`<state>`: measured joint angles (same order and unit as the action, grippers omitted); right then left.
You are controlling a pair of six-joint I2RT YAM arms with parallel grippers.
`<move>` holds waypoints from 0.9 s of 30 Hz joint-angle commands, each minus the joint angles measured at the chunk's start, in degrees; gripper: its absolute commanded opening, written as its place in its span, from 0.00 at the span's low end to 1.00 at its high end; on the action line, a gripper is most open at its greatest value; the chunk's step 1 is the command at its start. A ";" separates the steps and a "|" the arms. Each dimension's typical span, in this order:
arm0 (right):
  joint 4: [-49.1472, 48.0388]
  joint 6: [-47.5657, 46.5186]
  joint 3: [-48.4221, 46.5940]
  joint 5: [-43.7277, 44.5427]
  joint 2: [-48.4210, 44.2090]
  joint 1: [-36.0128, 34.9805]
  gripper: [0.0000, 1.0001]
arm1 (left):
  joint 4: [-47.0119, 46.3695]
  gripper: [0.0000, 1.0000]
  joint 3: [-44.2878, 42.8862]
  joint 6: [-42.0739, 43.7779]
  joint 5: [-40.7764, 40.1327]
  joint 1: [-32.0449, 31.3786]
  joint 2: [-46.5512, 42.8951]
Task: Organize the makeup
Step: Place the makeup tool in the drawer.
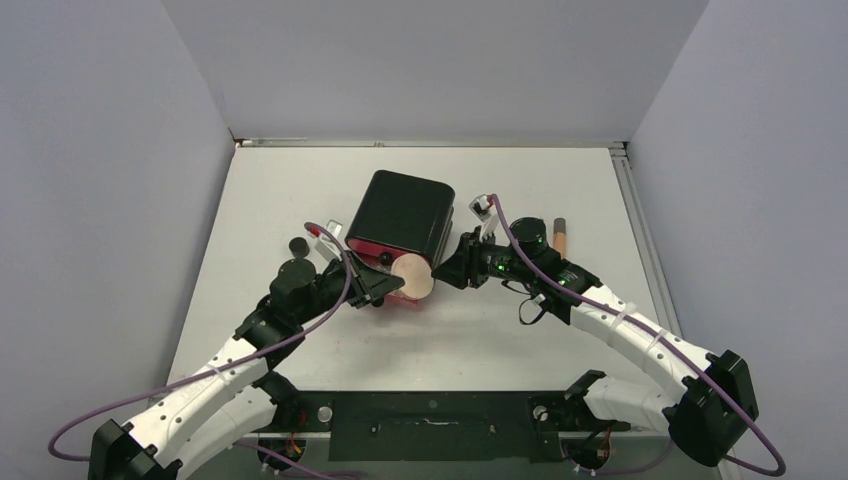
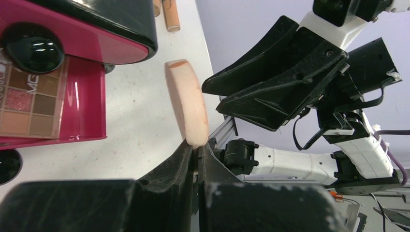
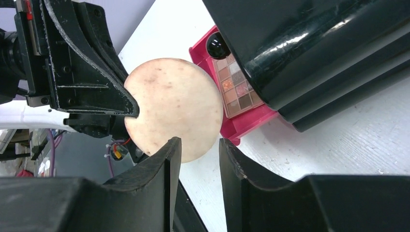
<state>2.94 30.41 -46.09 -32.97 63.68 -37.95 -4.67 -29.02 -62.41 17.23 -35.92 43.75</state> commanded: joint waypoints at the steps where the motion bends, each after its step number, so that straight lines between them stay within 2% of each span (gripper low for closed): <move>1: -1.12 -0.40 -2.48 4.38 -0.95 -0.39 0.33 | 3.24 0.00 -1.27 -0.29 -3.30 -0.11 -1.95; 4: -0.75 0.06 -2.39 7.58 -1.62 -0.38 0.42 | 4.00 0.00 -0.30 -2.59 -4.90 -0.11 -3.54; 8: -0.09 0.15 -2.47 11.09 -2.35 -0.28 0.43 | 4.54 0.00 1.42 -7.33 -6.45 -0.11 -6.44; 14: -0.93 1.25 -2.27 15.73 -2.88 -0.28 0.44 | 14.73 0.00 3.22 -12.88 -11.35 -0.07 -10.90; 16: -1.18 1.55 -3.44 17.38 -2.44 -0.28 0.50 | 17.25 0.00 3.18 -13.47 -13.28 -0.02 -11.95; 18: -1.23 1.47 -5.13 18.01 -1.34 -0.29 0.51 | 18.63 0.00 3.29 -14.05 -14.81 -0.03 -12.97; 27: -1.37 2.33 -9.89 17.08 3.67 -0.28 0.51 | 15.20 0.00 7.90 -18.49 -20.29 0.18 -15.09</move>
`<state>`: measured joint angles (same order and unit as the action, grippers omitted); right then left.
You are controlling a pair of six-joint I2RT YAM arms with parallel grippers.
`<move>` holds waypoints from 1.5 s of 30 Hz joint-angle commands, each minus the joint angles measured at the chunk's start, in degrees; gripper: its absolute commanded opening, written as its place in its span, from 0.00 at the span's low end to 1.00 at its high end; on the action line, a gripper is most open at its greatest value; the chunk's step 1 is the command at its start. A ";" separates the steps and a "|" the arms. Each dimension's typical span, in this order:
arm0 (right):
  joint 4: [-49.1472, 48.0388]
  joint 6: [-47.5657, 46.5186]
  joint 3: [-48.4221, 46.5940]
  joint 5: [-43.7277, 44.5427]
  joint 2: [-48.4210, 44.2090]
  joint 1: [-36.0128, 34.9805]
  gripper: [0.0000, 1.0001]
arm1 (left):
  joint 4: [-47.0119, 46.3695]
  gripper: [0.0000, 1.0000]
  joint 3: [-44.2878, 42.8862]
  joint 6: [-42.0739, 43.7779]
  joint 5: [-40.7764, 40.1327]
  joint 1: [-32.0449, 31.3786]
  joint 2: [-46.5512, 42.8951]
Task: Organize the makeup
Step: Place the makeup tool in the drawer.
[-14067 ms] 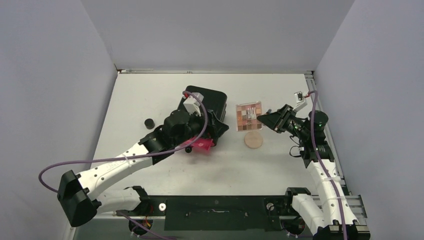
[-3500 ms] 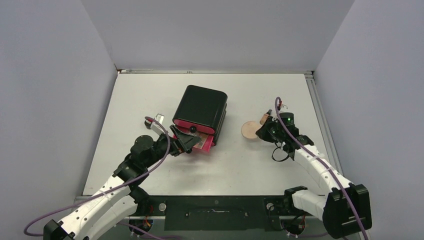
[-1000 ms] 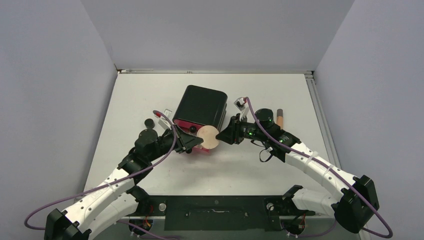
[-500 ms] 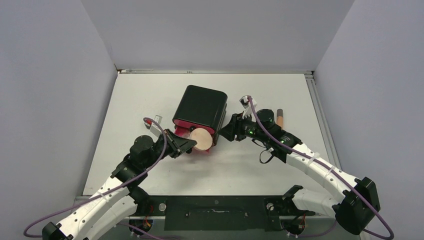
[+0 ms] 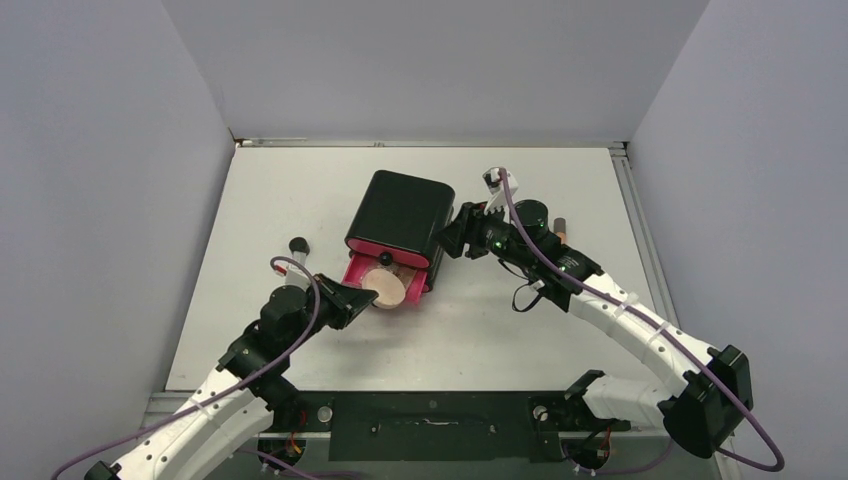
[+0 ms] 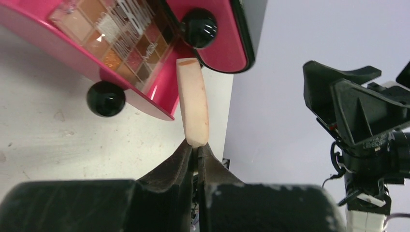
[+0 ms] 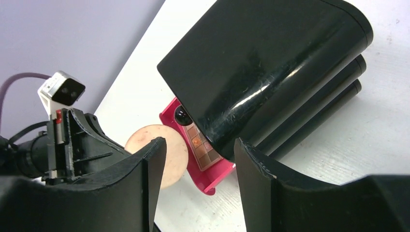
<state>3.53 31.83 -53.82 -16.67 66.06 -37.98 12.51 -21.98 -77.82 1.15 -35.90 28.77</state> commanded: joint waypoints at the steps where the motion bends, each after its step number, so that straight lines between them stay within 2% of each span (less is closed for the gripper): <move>1: -2.23 1.16 -2.16 0.76 1.33 -0.26 0.51 | -2.09 0.00 0.84 -3.36 -4.74 0.18 0.17; 5: -3.03 1.24 -2.28 0.67 1.33 -0.28 0.51 | -2.93 0.00 0.19 -3.85 -6.26 0.64 1.97; 14: -2.49 0.34 -2.61 0.37 1.64 -0.26 0.51 | -11.15 0.00 2.16 -7.96 -7.65 1.66 6.22; 19: -2.41 0.25 -2.18 0.23 1.51 -0.26 0.51 | -10.47 0.00 1.63 -8.98 -9.77 2.05 7.62; 27: -2.43 -0.01 -1.51 0.23 1.35 -0.26 0.51 | -14.82 0.00 3.03 -12.02 -11.64 2.41 9.18; 36: -2.36 -0.11 -1.10 0.14 1.36 -0.26 0.51 | -22.04 0.00 5.35 -14.63 -10.67 2.41 13.63; 45: -2.41 -0.12 -0.63 0.23 1.09 -0.26 0.51 | -23.58 0.00 6.22 -15.11 -12.46 2.41 13.65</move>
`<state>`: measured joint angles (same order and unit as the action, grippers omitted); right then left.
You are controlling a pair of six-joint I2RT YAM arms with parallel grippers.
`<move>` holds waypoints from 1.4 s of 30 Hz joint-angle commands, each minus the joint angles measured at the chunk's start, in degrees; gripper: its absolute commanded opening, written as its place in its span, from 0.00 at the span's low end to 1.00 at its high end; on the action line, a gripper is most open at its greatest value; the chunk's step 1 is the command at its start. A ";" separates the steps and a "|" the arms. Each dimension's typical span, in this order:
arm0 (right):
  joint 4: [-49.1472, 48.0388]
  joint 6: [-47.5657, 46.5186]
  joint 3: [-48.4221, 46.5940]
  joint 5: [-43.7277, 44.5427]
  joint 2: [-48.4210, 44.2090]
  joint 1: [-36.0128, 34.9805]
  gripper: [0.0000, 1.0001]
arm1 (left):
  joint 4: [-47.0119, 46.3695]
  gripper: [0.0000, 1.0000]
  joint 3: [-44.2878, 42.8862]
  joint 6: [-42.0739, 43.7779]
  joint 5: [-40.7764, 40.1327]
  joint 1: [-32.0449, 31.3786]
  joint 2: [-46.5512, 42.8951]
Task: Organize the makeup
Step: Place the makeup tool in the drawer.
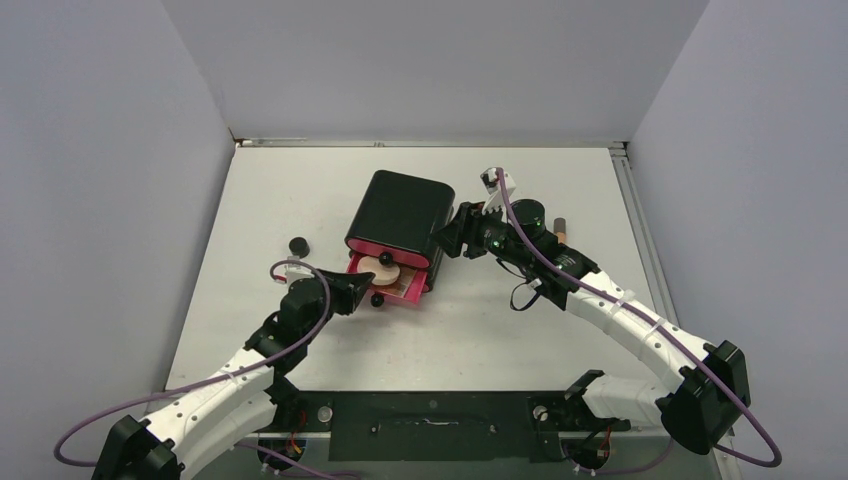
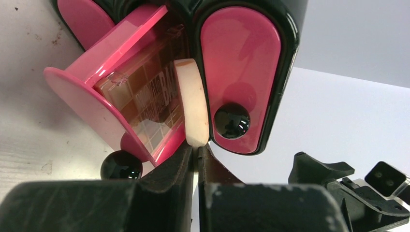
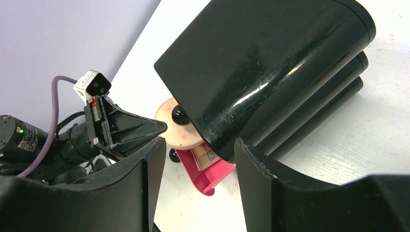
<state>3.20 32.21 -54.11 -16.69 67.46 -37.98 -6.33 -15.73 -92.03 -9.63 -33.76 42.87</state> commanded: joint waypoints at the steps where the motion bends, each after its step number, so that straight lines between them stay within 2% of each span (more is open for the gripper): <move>1: -2.07 -0.40 -0.30 0.25 -0.28 -0.30 0.51 | -5.00 0.00 0.11 -1.07 -1.63 0.27 -0.24; 19: -1.93 -0.39 0.12 0.21 -0.04 -0.26 0.52 | -13.90 0.00 1.27 -2.68 2.00 0.27 7.43; 42: -2.13 -0.30 0.71 0.76 -0.24 -0.17 0.52 | -12.25 0.00 -3.54 -0.92 7.80 0.36 14.54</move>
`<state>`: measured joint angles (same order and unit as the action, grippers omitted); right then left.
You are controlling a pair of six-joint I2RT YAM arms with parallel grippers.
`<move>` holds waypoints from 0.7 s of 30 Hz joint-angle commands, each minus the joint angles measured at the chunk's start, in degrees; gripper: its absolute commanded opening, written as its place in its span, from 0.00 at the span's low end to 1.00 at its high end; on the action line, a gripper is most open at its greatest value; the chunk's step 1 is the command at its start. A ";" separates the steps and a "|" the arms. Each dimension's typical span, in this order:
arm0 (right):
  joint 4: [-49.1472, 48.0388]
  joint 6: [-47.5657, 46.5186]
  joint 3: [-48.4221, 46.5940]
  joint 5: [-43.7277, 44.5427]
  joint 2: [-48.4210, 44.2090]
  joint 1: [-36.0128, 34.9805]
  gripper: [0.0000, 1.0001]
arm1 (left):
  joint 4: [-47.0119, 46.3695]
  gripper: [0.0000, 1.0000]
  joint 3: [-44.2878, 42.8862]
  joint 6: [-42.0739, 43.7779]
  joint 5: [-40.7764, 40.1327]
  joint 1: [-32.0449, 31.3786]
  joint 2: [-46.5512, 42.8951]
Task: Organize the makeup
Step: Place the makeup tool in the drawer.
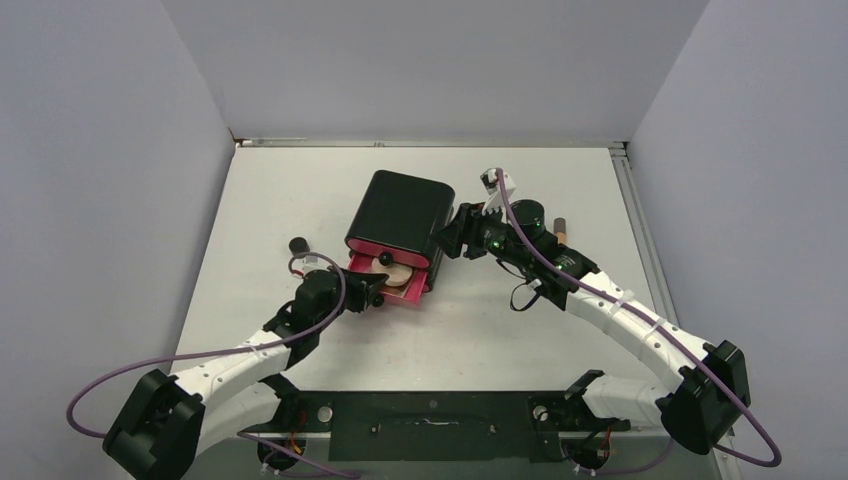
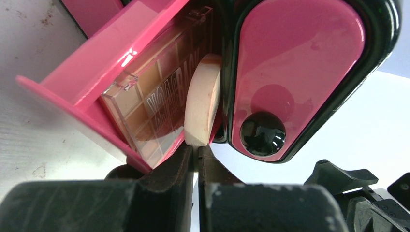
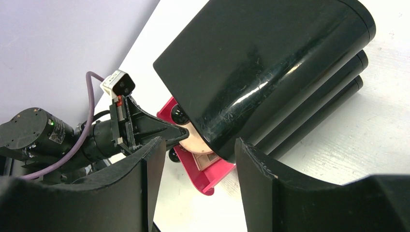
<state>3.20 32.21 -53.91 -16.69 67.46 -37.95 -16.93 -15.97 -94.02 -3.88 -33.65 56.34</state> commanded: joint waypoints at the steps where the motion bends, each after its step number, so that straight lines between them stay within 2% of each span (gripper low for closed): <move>1: -2.18 -0.26 0.56 0.78 -0.18 -0.19 0.52 | -1.58 0.01 -3.43 1.15 2.26 0.25 1.20; 3: -2.18 -0.21 0.47 0.63 -0.07 -0.20 0.52 | -1.31 0.13 -3.54 1.54 2.24 0.25 0.69; 6: -2.21 -0.24 0.39 0.52 0.09 -0.20 0.52 | 1.71 0.22 -3.78 2.33 1.11 0.32 -1.45; 9: -2.30 -0.21 0.38 0.52 0.15 -0.19 0.52 | 6.09 0.35 -4.38 3.45 -0.32 0.57 -4.23; 16: -2.74 0.07 0.23 0.09 0.46 -0.19 0.52 | 11.01 0.40 -5.50 5.72 -1.34 1.73 -7.90; 21: -2.68 0.18 0.21 0.08 0.44 -0.19 0.52 | 18.36 0.46 -10.26 8.51 -0.54 1.92 -7.41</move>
<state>3.16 32.23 -53.56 -16.71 67.46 -37.95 -4.36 -20.27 -88.77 -4.23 -32.12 49.15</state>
